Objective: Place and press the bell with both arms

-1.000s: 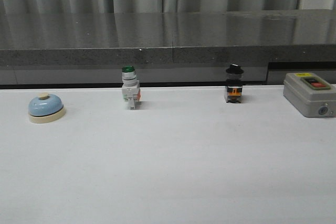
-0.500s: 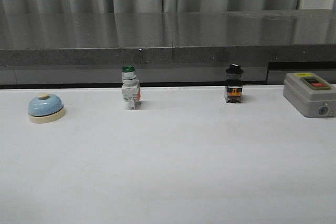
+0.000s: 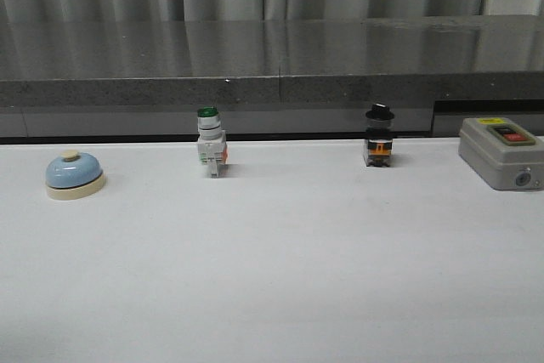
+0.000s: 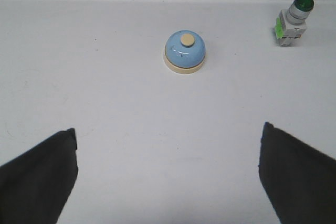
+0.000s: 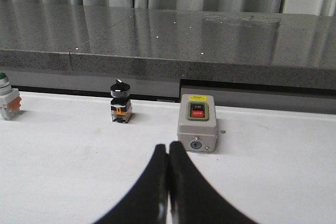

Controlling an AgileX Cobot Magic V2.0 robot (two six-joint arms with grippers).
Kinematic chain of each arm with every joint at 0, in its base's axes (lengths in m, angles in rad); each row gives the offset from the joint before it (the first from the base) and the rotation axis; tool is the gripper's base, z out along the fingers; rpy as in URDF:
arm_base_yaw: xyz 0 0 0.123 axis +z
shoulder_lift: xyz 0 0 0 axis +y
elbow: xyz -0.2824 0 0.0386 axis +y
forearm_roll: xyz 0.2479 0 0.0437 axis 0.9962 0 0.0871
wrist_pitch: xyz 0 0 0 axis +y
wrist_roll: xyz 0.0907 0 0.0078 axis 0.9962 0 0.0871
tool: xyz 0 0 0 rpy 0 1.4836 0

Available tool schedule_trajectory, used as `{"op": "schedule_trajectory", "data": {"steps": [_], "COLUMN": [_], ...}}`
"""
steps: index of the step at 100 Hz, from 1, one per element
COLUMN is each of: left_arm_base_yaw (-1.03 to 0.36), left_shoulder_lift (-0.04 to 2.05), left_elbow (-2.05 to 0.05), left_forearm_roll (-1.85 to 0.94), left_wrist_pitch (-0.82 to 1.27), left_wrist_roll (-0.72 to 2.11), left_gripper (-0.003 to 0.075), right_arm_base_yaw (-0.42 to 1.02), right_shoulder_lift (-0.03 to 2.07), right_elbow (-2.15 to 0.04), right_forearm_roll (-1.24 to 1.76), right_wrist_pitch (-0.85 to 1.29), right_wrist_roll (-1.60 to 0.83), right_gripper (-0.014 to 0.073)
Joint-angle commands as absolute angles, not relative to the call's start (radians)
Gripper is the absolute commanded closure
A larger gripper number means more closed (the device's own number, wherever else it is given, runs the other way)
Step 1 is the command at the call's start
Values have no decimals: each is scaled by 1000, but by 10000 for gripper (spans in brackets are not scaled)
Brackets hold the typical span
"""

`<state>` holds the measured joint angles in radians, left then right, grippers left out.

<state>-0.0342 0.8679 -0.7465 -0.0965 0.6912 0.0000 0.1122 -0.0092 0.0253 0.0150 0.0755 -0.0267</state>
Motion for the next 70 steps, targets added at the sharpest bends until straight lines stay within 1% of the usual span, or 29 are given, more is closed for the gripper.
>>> {"op": "schedule_trajectory", "data": {"steps": [1, 30, 70], "left_arm_base_yaw": [-36, -36, -129], "left_shoulder_lift": [877, 1042, 1424], "left_elbow": [-796, -942, -1208], "left_forearm_roll": [-114, -191, -185], "left_wrist_pitch": [644, 670, 667], "left_wrist_roll": [-10, 41, 63], "left_gripper": [62, 62, 62], "right_arm_base_yaw": [106, 106, 106], "right_shoulder_lift": [-29, -29, -29], "right_elbow": [12, 12, 12], "right_forearm_roll": [14, 14, 14], "right_wrist_pitch": [-12, -12, -12], "right_wrist_roll": [-28, -28, -28], "right_gripper": [654, 654, 654]}}
